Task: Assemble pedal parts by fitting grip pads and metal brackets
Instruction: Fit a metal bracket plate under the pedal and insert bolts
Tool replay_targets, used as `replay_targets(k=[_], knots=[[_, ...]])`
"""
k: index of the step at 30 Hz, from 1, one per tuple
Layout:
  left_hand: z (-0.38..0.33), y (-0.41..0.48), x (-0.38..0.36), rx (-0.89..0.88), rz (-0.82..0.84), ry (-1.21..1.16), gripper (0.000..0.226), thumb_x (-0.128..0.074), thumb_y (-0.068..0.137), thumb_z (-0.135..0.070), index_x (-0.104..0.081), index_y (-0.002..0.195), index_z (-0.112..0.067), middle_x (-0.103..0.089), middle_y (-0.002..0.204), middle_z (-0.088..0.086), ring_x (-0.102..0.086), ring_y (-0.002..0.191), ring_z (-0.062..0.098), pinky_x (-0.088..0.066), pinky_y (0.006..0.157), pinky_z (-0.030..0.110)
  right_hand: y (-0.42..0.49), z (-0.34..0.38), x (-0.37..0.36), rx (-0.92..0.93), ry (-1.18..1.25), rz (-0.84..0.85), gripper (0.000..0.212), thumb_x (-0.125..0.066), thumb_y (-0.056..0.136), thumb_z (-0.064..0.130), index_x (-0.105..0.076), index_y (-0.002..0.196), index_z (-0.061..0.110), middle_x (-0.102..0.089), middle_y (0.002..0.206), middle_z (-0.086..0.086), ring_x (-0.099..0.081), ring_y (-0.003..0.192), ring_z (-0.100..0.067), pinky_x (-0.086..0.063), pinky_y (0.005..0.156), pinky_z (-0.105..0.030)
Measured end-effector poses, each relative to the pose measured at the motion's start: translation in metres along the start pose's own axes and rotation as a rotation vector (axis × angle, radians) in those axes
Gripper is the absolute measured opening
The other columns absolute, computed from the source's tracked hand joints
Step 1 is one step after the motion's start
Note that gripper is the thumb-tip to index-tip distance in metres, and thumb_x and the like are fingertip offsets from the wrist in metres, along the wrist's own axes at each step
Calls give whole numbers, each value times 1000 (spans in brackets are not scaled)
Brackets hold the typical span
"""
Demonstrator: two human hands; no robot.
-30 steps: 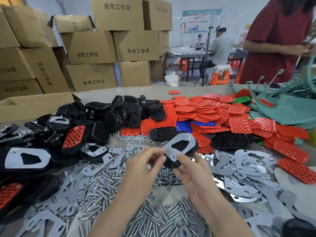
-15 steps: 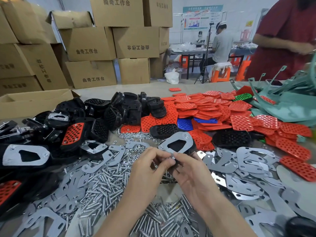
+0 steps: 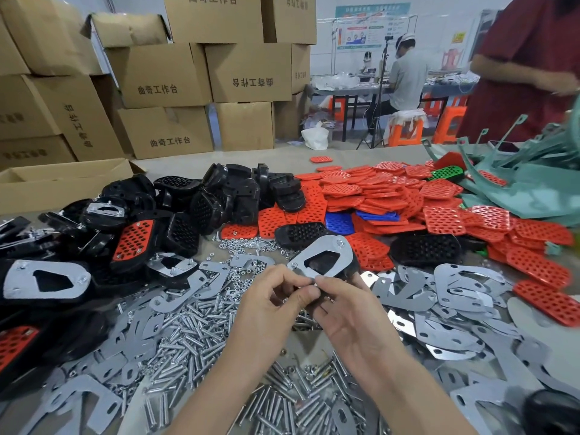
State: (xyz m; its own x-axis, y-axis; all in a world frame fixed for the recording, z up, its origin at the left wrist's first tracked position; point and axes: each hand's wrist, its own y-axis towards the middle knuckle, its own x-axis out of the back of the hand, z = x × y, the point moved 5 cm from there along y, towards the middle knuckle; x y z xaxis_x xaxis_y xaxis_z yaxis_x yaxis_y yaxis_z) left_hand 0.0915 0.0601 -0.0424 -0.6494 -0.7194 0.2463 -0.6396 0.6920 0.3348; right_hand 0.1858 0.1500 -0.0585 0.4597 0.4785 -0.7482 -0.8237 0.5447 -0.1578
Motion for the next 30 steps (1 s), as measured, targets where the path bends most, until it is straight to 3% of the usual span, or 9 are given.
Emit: replay_targets(k=[3,5,10,15,19,21,23,25,30], knots=[[-4,-2,1,-48,13,34,11,-70,87,-41,-74,96,-47,-65,94,-13,-62,91,9,-45,79,26,0,1,0,-5,28,-5,55,-64,91,-5,-42,142,-1,-65,128,-34,-59,130,-47,-45,115,-53],[-6,-4,1,-65,39,73,19,-64,90,-44,-72,105,-54,-60,94,-16,-60,91,5,-44,77,16,0,4,-2,6,47,-4,50,-64,92,-4,-45,138,2,-61,132,-37,-61,129,-43,-46,114,-51],[-8,-7,1,-72,42,86,31,-62,92,-47,-62,122,-55,-57,94,-18,-58,93,6,-45,79,14,-2,8,-7,29,-25,50,40,-61,92,4,-56,131,-4,-67,126,-30,-69,117,-41,-58,101,-46],[-7,-7,3,-72,-17,96,23,-69,86,-53,-63,106,-44,-59,89,-12,-57,87,10,-44,77,16,-2,9,-9,38,-44,52,31,-57,95,0,-58,126,-3,-72,110,-23,-74,99,-32,-62,79,-35],[-9,-5,1,-105,-30,131,13,-66,87,-47,-65,98,-41,-62,92,-12,-58,87,12,-45,73,18,-1,6,-8,54,-63,10,54,-57,96,-5,-40,147,-2,-74,112,-27,-75,104,-39,-63,80,-39],[-10,-6,0,-124,-2,147,10,-66,95,-39,-67,103,-43,-61,96,-15,-59,90,10,-44,73,13,-2,7,-6,71,-101,-19,69,-57,97,-4,-24,157,1,-75,112,-27,-74,106,-40,-60,91,-47],[-12,-7,-1,-151,12,153,16,-62,97,-37,-67,109,-46,-60,97,-15,-60,93,10,-44,75,12,-2,9,-5,93,-145,-23,58,-58,96,-2,-36,150,-3,-75,114,-25,-73,108,-40,-54,101,-52],[-11,-9,-2,-136,16,152,22,-56,93,-48,-62,114,-49,-59,94,-13,-60,92,13,-46,76,17,-2,11,-4,103,-166,-25,46,-59,95,-1,-49,140,-3,-75,117,-21,-73,108,-37,-55,101,-51],[-11,-8,0,-154,-18,188,17,-56,91,-54,-60,104,-44,-61,95,-14,-60,93,13,-44,76,16,-4,11,-7,95,-148,-6,43,-58,96,-2,-48,138,-4,-75,112,-25,-74,106,-38,-62,89,-43]])
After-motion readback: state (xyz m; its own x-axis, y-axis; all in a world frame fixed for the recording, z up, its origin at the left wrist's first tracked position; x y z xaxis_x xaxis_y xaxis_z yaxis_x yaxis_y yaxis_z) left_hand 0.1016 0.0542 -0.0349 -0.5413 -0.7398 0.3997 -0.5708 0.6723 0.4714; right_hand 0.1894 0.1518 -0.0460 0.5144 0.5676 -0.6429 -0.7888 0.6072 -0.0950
